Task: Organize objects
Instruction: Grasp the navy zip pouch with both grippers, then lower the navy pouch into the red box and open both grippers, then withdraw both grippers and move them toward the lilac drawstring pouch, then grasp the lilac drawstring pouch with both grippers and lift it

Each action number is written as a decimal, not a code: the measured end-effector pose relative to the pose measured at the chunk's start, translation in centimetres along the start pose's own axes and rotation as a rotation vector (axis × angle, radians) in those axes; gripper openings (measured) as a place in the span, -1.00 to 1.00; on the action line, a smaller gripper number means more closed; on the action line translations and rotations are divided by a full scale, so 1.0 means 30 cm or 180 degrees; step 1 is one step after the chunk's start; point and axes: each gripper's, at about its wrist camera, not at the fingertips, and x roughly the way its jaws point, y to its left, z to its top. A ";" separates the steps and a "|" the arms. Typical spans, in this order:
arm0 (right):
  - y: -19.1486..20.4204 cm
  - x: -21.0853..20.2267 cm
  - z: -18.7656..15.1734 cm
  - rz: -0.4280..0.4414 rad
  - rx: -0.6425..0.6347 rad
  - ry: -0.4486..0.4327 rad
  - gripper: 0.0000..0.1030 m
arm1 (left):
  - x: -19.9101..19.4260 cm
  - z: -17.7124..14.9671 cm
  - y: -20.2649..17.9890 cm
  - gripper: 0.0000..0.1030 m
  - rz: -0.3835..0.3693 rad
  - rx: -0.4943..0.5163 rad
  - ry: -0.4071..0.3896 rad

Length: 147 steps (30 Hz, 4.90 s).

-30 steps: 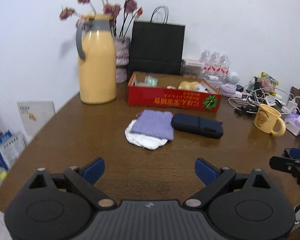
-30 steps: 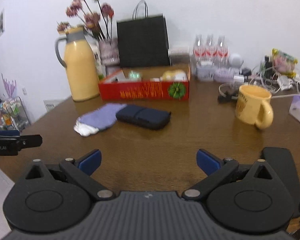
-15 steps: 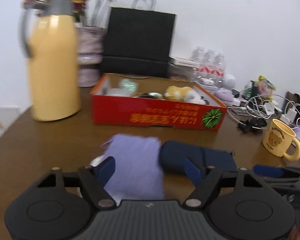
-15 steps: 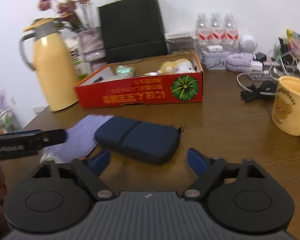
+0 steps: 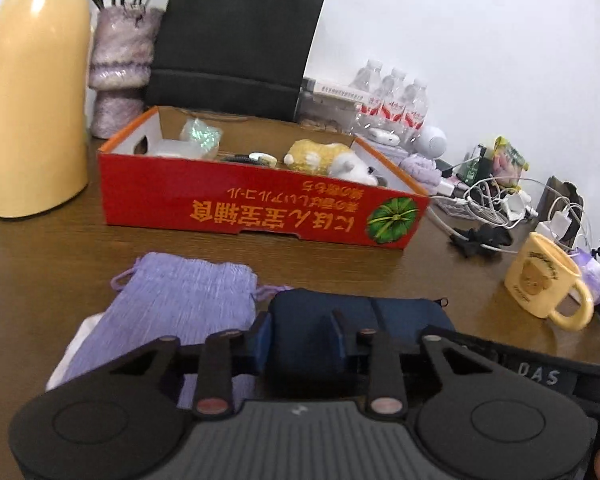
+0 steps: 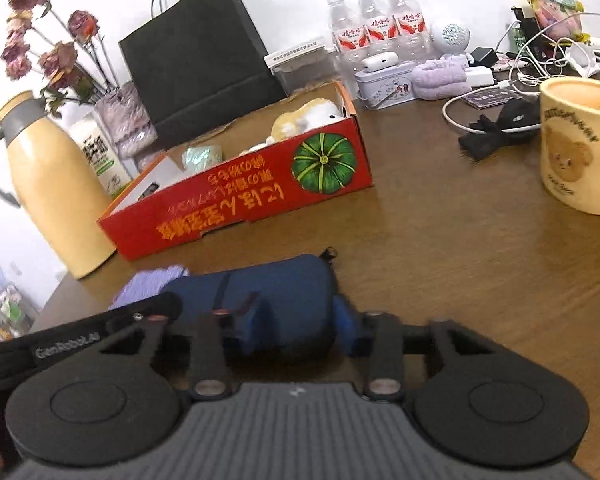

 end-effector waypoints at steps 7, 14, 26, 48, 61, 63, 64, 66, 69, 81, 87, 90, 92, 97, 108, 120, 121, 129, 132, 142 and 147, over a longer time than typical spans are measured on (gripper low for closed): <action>0.012 -0.274 -0.150 0.0088 -0.0368 0.0096 -0.44 | -0.291 -0.195 -0.054 -0.66 -0.0028 -0.0434 0.0163; 0.022 -0.436 -0.279 0.0148 -0.0431 0.0150 -0.47 | -0.428 -0.318 -0.098 -0.68 0.0048 -0.0379 0.0209; -0.022 -0.418 -0.272 0.0275 -0.0243 0.0123 -0.46 | -0.397 -0.299 -0.088 -0.57 -0.0132 -0.0418 0.0222; 0.234 0.833 0.728 -0.0090 -0.0386 0.0421 -0.45 | 0.732 0.789 0.322 -0.55 0.0518 0.0154 0.0562; 0.264 0.675 0.759 -0.0059 -0.0580 0.0079 0.28 | 0.407 0.788 0.298 0.19 0.0679 0.0046 -0.0029; 0.271 0.548 0.772 -0.0064 -0.0639 -0.0076 0.40 | 0.269 0.767 0.249 0.32 0.0581 0.0039 -0.0213; 0.272 0.476 0.770 -0.0067 -0.0679 -0.0145 0.46 | 0.211 0.750 0.226 0.45 0.0487 0.0047 -0.0277; 0.265 0.322 0.742 -0.0025 -0.0702 -0.0282 0.60 | 0.062 0.691 0.169 0.54 0.0303 0.0116 -0.0396; 0.228 0.066 0.635 0.0192 -0.0681 -0.0473 0.95 | -0.168 0.526 0.095 0.65 0.0237 0.0254 -0.0666; 0.051 -0.596 -0.105 0.0019 -0.0965 -0.0510 1.00 | -0.642 -0.165 0.023 0.89 0.0528 0.0031 -0.0362; 0.014 -0.755 -0.169 -0.0013 -0.0840 -0.0578 1.00 | -0.669 -0.212 -0.022 0.87 0.0705 -0.0080 -0.0404; 0.035 -0.775 -0.175 -0.0063 -0.0960 -0.0657 1.00 | -0.701 -0.219 -0.048 0.88 0.0642 0.0041 -0.0538; 0.040 -0.754 -0.175 -0.0058 -0.0964 -0.0608 1.00 | -0.707 -0.230 -0.048 0.89 0.0677 0.0052 -0.0552; 0.064 -0.617 -0.172 0.0040 -0.0987 -0.0376 1.00 | -0.642 -0.261 0.018 0.86 0.0723 -0.0153 -0.0283; 0.272 -0.037 0.050 0.0260 -0.1344 -0.0053 0.73 | -0.272 -0.093 0.146 -0.09 0.0500 -0.0599 -0.0025; 0.456 0.442 0.102 0.0486 -0.1552 0.0548 -0.31 | -0.156 -0.073 0.176 -0.94 0.0694 -0.0291 0.0088; 0.439 0.428 0.104 0.0490 -0.1457 0.0570 -0.56 | -0.167 -0.075 0.180 -0.93 0.0684 -0.0310 0.0065; 0.164 -0.011 -0.089 0.0306 -0.0786 0.0425 -0.91 | -0.280 -0.148 0.050 -0.92 0.0379 -0.0057 -0.0006; 0.104 -0.174 -0.174 0.0303 -0.0783 0.0405 -0.90 | -0.309 -0.215 0.003 -0.69 0.0408 -0.0052 0.0085; 0.086 -0.224 -0.192 0.0317 -0.1008 0.0319 -0.20 | -0.367 -0.264 -0.031 -0.21 0.0572 -0.0053 0.0231; 0.097 -0.174 -0.191 0.0440 -0.0991 0.0305 -0.48 | -0.380 -0.311 -0.054 -0.19 0.0540 0.0011 0.0352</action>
